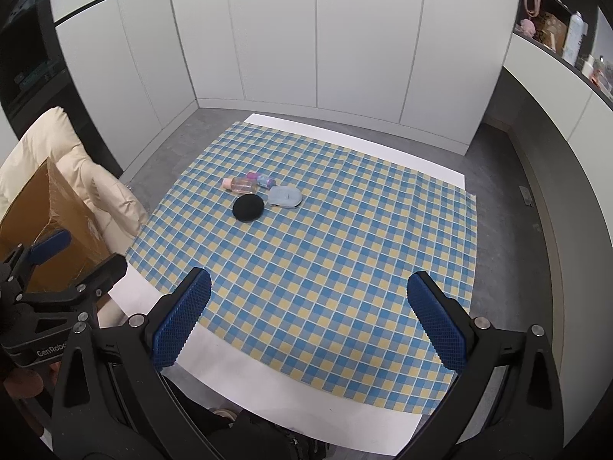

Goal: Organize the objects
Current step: 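Withdraw both tools from the box and move over the checkered table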

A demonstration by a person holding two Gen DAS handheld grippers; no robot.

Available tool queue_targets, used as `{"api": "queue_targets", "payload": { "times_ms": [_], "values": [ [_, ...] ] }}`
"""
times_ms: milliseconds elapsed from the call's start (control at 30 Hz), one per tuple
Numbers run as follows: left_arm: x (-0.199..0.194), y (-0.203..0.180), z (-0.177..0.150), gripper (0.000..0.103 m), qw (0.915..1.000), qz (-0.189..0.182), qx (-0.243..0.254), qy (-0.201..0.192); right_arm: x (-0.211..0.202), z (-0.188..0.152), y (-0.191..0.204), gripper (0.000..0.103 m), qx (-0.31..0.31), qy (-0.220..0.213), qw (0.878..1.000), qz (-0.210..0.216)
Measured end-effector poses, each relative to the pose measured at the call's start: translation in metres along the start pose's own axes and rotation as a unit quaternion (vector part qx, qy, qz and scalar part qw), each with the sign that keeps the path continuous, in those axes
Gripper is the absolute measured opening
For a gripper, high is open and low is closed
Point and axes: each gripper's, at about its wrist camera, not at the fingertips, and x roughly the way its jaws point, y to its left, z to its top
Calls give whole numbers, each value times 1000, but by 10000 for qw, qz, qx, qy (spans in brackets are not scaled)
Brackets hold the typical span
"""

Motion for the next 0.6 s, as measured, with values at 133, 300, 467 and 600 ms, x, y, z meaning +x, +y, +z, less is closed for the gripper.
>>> {"api": "queue_targets", "payload": {
  "times_ms": [133, 300, 467, 600],
  "values": [
    [7, -3, -4, 102, 9999, -21, 24, 125, 5, -1, -8, 103, 92, 76, 9999, -23],
    [15, -10, -10, 102, 9996, -45, 96, 259, 18, -2, -13, 103, 110, 240, 9996, -54],
    [27, -13, -11, 102, 9993, -46, 129, 360, 35, -5, -20, 103, 150, 450, 9988, -89],
    [48, -15, -9, 102, 9989, 22, 99, 447, 55, -7, -26, 103, 143, 624, 9979, -111]
  ]
}}
